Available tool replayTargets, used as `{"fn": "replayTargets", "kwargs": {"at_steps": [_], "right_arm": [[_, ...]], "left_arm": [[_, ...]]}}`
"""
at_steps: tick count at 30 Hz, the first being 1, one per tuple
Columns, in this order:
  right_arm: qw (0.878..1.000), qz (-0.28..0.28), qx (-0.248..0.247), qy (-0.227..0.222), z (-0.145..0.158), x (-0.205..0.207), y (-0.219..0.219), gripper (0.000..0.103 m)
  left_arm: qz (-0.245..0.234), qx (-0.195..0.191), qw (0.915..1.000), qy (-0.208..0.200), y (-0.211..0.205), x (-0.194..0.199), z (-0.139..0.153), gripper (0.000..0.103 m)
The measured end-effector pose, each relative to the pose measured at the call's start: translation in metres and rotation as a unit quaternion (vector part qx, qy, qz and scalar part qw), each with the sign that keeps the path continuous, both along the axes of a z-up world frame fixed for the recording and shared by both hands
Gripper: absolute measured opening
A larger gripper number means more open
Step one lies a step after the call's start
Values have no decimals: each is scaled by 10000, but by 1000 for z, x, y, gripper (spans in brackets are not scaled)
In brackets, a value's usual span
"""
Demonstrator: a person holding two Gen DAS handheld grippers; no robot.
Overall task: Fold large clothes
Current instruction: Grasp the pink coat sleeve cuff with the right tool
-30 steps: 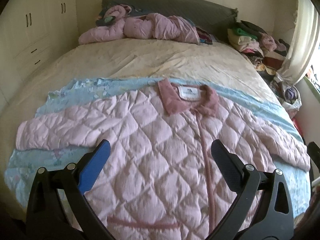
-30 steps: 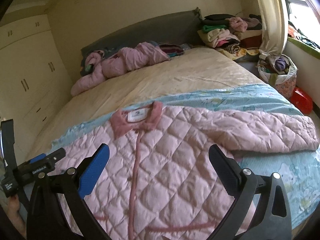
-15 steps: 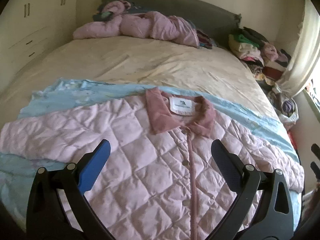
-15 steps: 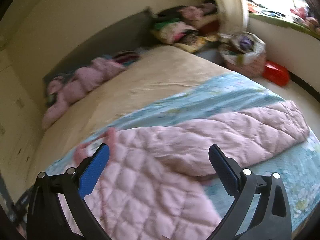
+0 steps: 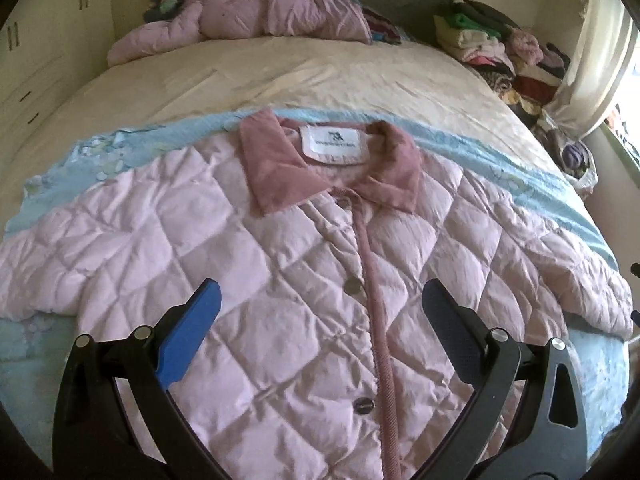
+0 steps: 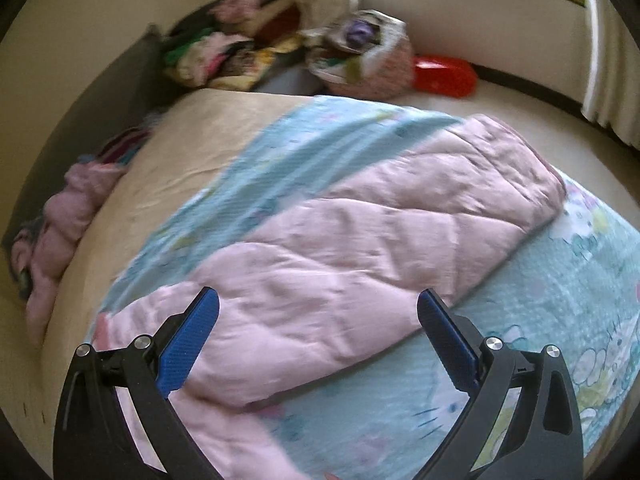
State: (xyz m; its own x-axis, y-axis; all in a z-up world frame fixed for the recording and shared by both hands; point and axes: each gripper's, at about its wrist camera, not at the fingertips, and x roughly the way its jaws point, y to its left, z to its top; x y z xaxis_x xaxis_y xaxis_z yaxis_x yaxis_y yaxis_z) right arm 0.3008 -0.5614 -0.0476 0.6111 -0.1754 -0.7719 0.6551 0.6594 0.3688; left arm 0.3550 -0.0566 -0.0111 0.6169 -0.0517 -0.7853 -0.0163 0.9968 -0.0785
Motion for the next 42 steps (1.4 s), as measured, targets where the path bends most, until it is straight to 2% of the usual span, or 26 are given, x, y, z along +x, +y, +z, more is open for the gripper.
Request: {"fn": "replayTargets", "kwargs": {"at_steps": [9,12,15,16,18,19,21,23,24,26,31,37,42], "right_arm": [[9947,-900,431,267,-46,-15,-61,99],[9906,-1110,772,204,-63,-17,-82,99],[9811,-1392,1347,-48,-84,-24,-107,98],[9793,-1428,1425,-146,-87,-25,-111,94],[9748,-1645,1432,-467,-91,-35,-125,72],[9729,-1692,1453,-619,-93,-39,-131,67],[9706,-1723,1503,-748,-97,-44,-141,36],[9713,-1616,1492,-909,-94,-47,-144,26],[9732,-1522,1419,-983,-87,-47,-143,21],[9784,-1303,1140,-1132,-65,-45,-138,17],[9829,-543,584,-1660,11,-29,-106,15],[9766,407,46,-2109,95,-7,-54,14],[9667,1028,-263,-2330,146,11,-1,14]], "left_arm": [[-173,111,9996,194,-11,10,-33,94],[-169,-1,9994,308,-9,14,-41,94],[-112,7,9993,354,-6,15,-45,94],[-86,8,9993,352,-4,15,-45,94],[-42,4,9995,313,1,13,-43,94],[-15,9,9996,285,4,12,-41,94],[71,13,9997,250,11,10,-38,94],[149,-67,9996,237,19,8,-33,94],[201,-122,9995,231,25,7,-29,94],[334,-189,9992,144,37,5,-18,94],[547,-452,9975,-43,65,-5,10,94],[799,-730,9935,-351,102,-20,42,94],[863,-846,9911,-565,128,-30,62,94]]}}
